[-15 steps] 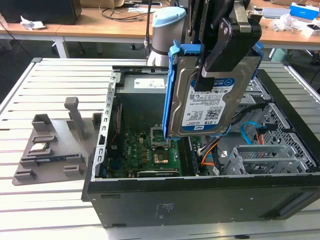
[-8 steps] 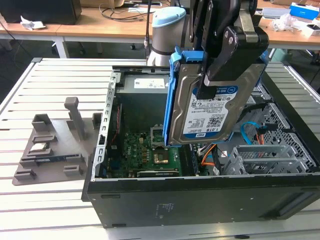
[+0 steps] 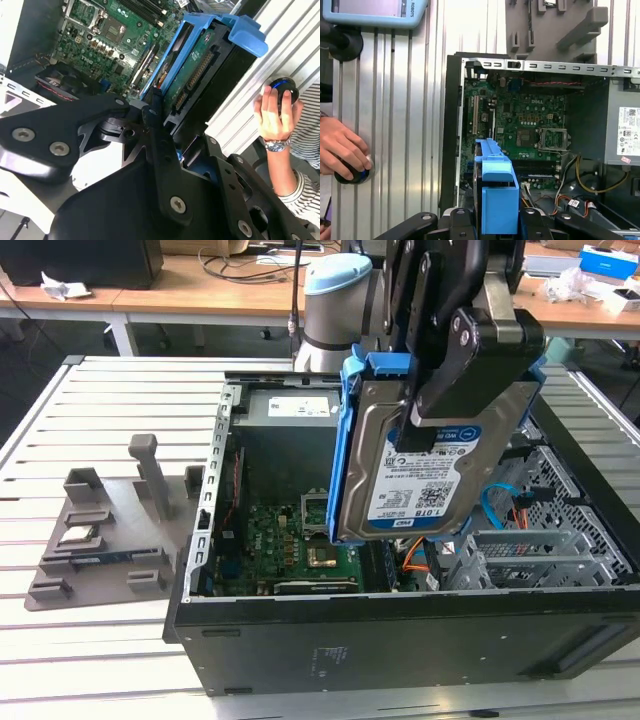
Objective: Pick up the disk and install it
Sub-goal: 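Pick up the disk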
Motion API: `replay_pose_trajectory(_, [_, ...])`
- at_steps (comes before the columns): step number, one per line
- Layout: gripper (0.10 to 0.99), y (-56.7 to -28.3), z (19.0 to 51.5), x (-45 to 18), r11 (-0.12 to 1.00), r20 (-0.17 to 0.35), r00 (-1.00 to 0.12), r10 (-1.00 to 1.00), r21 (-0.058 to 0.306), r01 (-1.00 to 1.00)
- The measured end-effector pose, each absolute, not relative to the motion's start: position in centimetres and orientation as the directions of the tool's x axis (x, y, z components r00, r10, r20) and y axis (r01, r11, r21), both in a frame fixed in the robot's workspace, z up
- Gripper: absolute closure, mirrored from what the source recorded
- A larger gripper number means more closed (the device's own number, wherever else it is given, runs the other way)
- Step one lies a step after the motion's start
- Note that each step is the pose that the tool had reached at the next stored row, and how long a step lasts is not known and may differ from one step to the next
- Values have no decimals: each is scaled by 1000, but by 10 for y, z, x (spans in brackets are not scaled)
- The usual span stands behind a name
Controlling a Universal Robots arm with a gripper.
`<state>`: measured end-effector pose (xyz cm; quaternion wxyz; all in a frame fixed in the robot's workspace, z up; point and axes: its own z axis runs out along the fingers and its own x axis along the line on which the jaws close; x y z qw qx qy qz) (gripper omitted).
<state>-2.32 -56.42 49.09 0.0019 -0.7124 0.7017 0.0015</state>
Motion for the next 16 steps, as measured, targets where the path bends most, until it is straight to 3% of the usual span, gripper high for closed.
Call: replay_pose_trajectory(16, [722,-564,491,29,-10,-3,10,-1000,0,-1000])
